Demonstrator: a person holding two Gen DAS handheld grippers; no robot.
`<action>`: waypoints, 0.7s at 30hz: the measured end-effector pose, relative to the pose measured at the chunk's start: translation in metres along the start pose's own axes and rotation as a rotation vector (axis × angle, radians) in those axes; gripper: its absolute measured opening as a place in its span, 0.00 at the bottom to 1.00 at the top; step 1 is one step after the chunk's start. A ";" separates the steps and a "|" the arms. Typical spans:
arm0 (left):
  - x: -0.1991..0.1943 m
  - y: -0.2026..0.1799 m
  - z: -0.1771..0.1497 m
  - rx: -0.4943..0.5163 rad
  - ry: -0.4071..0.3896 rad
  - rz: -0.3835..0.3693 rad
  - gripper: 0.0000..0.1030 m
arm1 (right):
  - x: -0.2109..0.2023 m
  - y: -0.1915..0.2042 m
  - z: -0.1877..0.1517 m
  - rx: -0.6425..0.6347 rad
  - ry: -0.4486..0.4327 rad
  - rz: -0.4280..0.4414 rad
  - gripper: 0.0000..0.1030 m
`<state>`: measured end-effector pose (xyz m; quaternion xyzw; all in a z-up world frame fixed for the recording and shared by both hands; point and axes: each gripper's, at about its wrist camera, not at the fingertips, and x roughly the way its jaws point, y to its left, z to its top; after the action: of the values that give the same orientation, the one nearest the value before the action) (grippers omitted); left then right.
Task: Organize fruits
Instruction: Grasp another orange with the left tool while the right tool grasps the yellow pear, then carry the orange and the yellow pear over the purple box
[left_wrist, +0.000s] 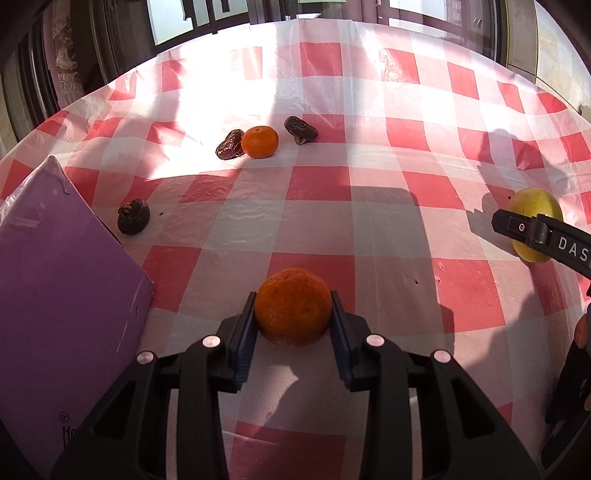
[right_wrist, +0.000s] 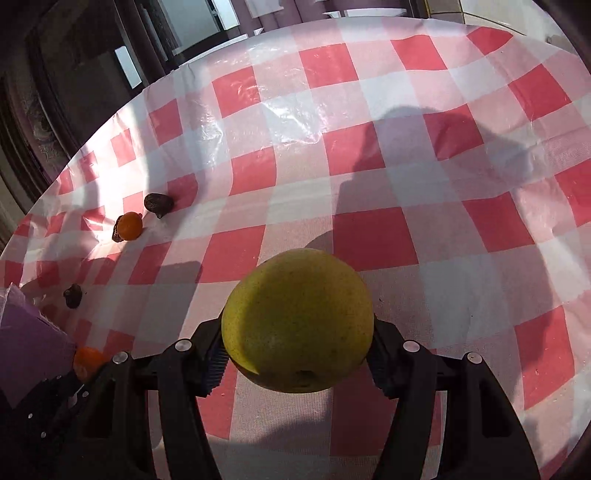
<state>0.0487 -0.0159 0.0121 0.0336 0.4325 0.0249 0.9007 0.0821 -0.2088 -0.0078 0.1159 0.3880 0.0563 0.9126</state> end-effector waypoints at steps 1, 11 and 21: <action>-0.005 -0.001 -0.004 0.005 0.009 -0.014 0.35 | 0.000 0.006 -0.004 -0.004 0.006 0.012 0.60; -0.081 0.016 -0.030 0.061 -0.040 -0.024 0.35 | -0.076 0.033 -0.062 -0.040 -0.001 0.075 0.60; -0.160 0.046 -0.051 0.031 -0.161 -0.053 0.35 | -0.153 0.082 -0.081 -0.119 -0.097 0.111 0.60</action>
<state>-0.0914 0.0198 0.1087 0.0381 0.3597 -0.0082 0.9322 -0.0835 -0.1455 0.0646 0.0852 0.3321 0.1239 0.9312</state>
